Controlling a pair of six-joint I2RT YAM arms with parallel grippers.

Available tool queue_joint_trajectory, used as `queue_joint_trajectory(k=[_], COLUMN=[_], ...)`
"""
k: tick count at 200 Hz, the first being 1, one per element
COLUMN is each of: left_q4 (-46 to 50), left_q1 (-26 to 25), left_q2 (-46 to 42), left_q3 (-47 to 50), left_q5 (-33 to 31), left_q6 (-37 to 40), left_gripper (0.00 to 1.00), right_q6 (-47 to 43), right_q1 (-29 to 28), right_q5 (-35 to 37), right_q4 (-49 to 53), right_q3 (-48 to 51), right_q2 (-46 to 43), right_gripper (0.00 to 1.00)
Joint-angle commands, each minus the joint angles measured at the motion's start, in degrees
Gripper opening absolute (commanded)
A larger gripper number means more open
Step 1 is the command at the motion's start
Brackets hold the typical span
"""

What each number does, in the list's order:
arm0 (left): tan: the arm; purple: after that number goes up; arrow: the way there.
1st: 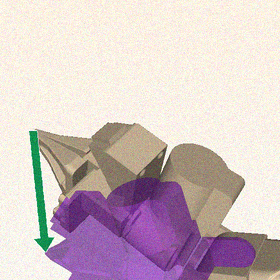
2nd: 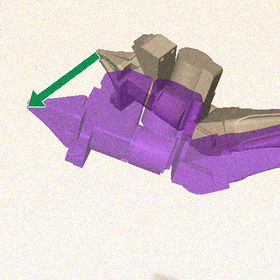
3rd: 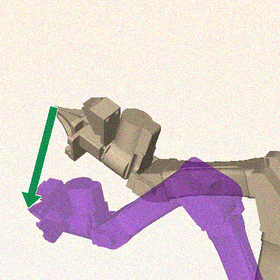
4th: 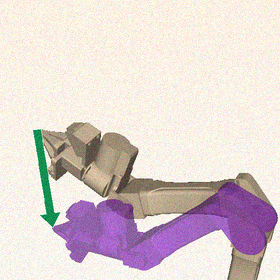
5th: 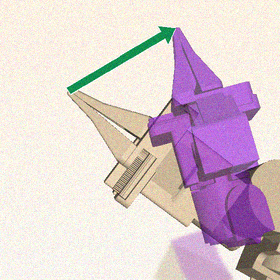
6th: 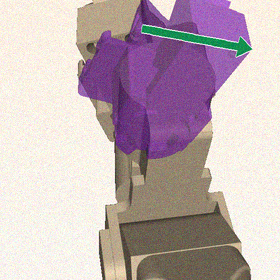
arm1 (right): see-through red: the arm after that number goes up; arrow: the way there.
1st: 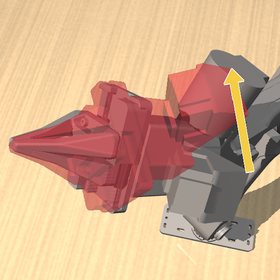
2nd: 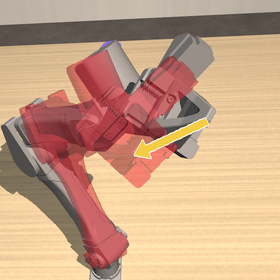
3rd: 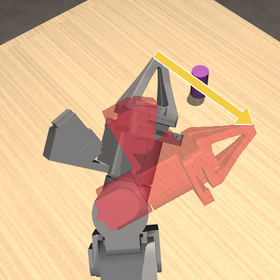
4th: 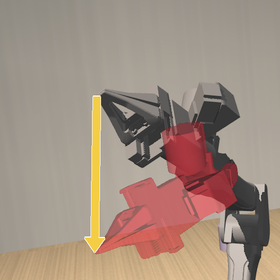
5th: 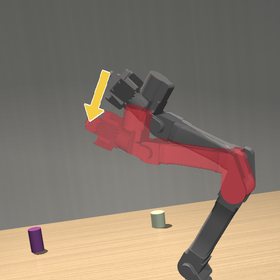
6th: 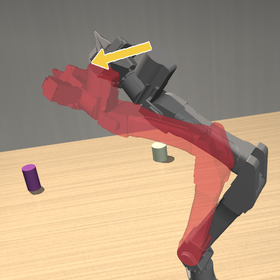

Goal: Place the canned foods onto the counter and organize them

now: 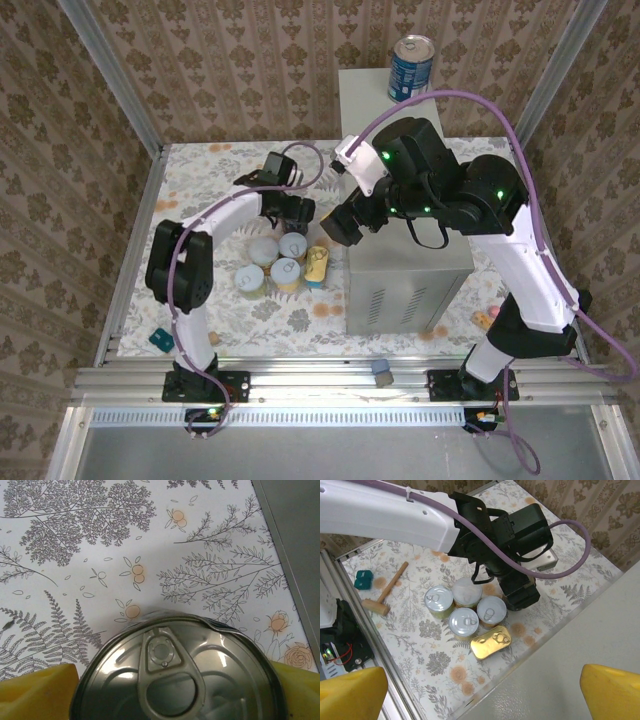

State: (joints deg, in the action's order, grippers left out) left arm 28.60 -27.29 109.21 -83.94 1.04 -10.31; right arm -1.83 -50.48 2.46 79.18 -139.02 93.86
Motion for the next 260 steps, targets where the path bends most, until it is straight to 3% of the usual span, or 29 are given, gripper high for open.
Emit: queue_joint_trajectory(k=[1,96,181,260], left_q4=[-0.4,6.2,27.3,39.8], left_q1=[0.6,0.8,2.4,0.0], left_q2=[1.1,-5.0,-15.1,-19.3], left_q3=[-2.5,-6.0,-24.4,-43.0], left_q5=[-0.5,-0.7,3.9,14.9], left_q6=[0.3,2.9,11.0,13.6], left_gripper=[0.88,0.66,0.66,0.67], right_q6=[-1.6,-2.5,-4.0,-2.8], right_q1=[-0.4,-0.3,-0.5,-0.8], right_q5=[1.3,2.5,11.6,17.9], right_q4=[1.2,-6.8,-13.4,-9.7], right_q3=[0.7,13.2,23.8,28.0], right_q2=[-0.3,-7.4,-18.3,-26.1], right_gripper=[1.0,1.0,1.0,1.0])
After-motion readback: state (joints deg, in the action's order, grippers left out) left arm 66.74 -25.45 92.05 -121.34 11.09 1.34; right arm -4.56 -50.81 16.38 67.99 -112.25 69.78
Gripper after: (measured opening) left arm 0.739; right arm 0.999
